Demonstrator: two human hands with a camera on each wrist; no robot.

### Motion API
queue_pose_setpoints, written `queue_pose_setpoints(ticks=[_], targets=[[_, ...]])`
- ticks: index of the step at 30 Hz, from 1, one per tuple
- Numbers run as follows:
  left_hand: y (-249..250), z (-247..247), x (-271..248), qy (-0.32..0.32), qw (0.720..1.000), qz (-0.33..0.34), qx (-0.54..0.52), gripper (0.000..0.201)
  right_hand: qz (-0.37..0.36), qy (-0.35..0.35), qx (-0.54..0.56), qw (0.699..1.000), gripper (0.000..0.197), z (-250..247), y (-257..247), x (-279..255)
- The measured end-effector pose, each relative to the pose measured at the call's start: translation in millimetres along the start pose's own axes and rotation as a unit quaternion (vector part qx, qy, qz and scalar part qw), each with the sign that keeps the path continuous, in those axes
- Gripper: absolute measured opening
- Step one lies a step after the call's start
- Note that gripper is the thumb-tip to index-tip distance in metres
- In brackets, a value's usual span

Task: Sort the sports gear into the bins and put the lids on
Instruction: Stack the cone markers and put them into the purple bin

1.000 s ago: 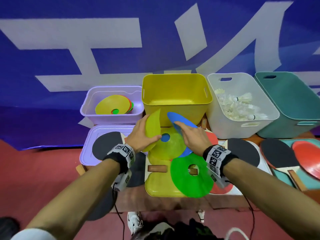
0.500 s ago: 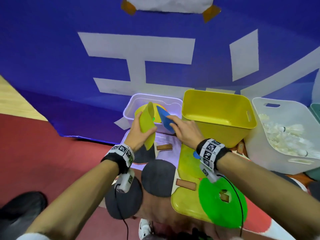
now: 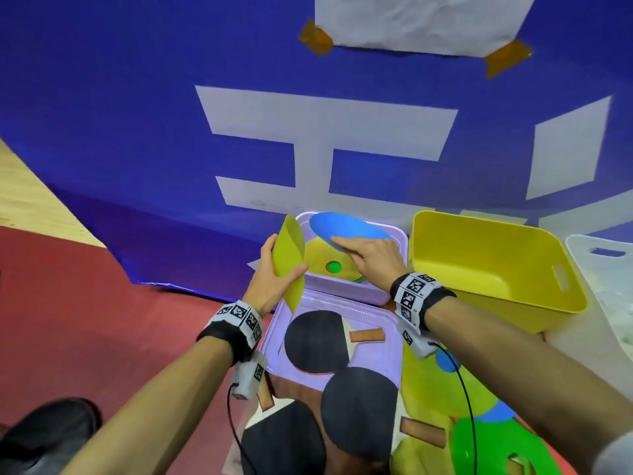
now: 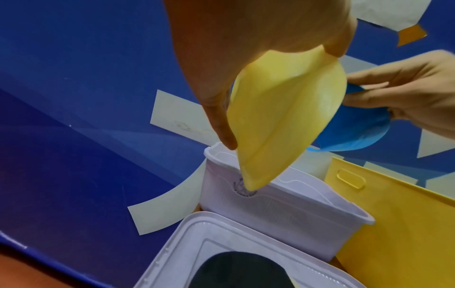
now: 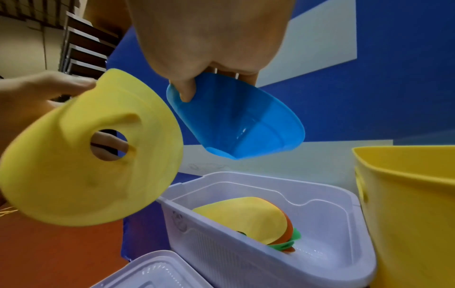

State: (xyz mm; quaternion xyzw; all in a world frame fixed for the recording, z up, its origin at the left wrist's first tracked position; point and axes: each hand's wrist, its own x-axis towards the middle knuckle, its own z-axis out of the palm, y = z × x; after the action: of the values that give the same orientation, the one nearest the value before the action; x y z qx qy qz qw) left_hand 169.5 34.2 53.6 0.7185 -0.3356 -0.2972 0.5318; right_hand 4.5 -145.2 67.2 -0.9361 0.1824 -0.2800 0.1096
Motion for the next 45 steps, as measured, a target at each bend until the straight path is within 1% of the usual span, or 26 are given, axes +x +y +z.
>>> queue_pose_setpoints(ticks=[1,2,3,5,6,7,8,10,14,17,19,22,25,27,29,30,31,35,37,39,41,43,45], targets=[[-1,-4,6,0.001,1.0,-0.001,-0.004,0.096,0.014,-0.011,-0.003,1.0,0.032,7,5,8],[-3,-7,11,0.0,1.0,-0.003,-0.005,0.096,0.04,-0.046,-0.016,0.998,0.032,14,10,15],[-5,-9,15,0.0,1.0,-0.006,-0.006,0.096,0.073,-0.11,-0.039,0.991,0.034,20,15,22],[-7,-12,21,-0.006,1.0,-0.013,-0.014,0.091,0.13,-0.269,-0.095,0.949,0.043,29,21,30],[-8,-12,23,-0.01,1.0,-0.015,-0.018,0.087,0.146,-0.318,-0.104,0.931,0.05,33,22,31],[-9,-12,25,-0.011,1.0,-0.017,-0.021,0.082,0.158,-0.345,-0.1,0.92,0.058,37,24,29],[-11,-12,26,-0.013,0.999,-0.018,-0.023,0.079,0.17,-0.356,-0.09,0.914,0.064,42,26,26],[-9,-10,27,-0.02,0.999,-0.018,-0.033,0.077,0.189,-0.352,-0.063,0.914,0.075,47,29,18],[-7,-1,28,-0.044,0.996,-0.049,-0.062,0.081,0.193,-0.305,0.001,0.932,0.088,41,24,4],[-7,10,30,-0.094,0.991,-0.076,-0.062,0.088,0.202,-0.286,0.068,0.934,0.095,31,20,-2],[1,19,26,-0.138,0.986,-0.078,-0.053,0.081,0.21,-0.27,0.123,0.932,0.097,22,21,-4],[9,32,21,-0.199,0.977,-0.066,-0.038,0.067,0.21,-0.238,0.166,0.933,0.094,10,24,-8],[17,41,16,-0.242,0.968,-0.067,-0.021,0.057,0.203,-0.203,0.196,0.938,0.087,-1,29,-12],[21,44,11,-0.267,0.961,-0.071,-0.002,0.058,0.191,-0.19,0.202,0.942,0.076,-8,30,-15],[24,46,7,-0.284,0.955,-0.078,0.017,0.064,0.181,-0.189,0.199,0.944,0.063,-11,29,-17],[24,46,6,-0.286,0.954,-0.087,0.023,0.065,0.179,-0.187,0.195,0.946,0.058,-13,28,-19],[25,46,4,-0.282,0.954,-0.093,0.028,0.062,0.179,-0.183,0.188,0.948,0.054,-13,28,-20],[25,46,-4,-0.252,0.961,-0.108,0.03,0.039,0.179,-0.149,0.162,0.959,0.043,-13,25,-23],[25,45,-7,-0.225,0.968,-0.108,0.021,0.035,0.197,-0.125,0.165,0.958,0.041,-13,24,-22],[23,44,-8,-0.199,0.974,-0.105,0.005,0.045,0.227,-0.112,0.169,0.953,0.04,-12,24,-23],[21,40,-8,-0.17,0.982,-0.088,-0.003,0.055,0.256,-0.103,0.178,0.944,0.04,-12,24,-25],[17,36,-8,-0.143,0.987,-0.068,-0.009,0.071,0.279,-0.092,0.184,0.938,0.041,-13,23,-26],[14,33,-8,-0.121,0.991,-0.059,-0.006,0.081,0.3,-0.075,0.191,0.931,0.042,-15,21,-25]])
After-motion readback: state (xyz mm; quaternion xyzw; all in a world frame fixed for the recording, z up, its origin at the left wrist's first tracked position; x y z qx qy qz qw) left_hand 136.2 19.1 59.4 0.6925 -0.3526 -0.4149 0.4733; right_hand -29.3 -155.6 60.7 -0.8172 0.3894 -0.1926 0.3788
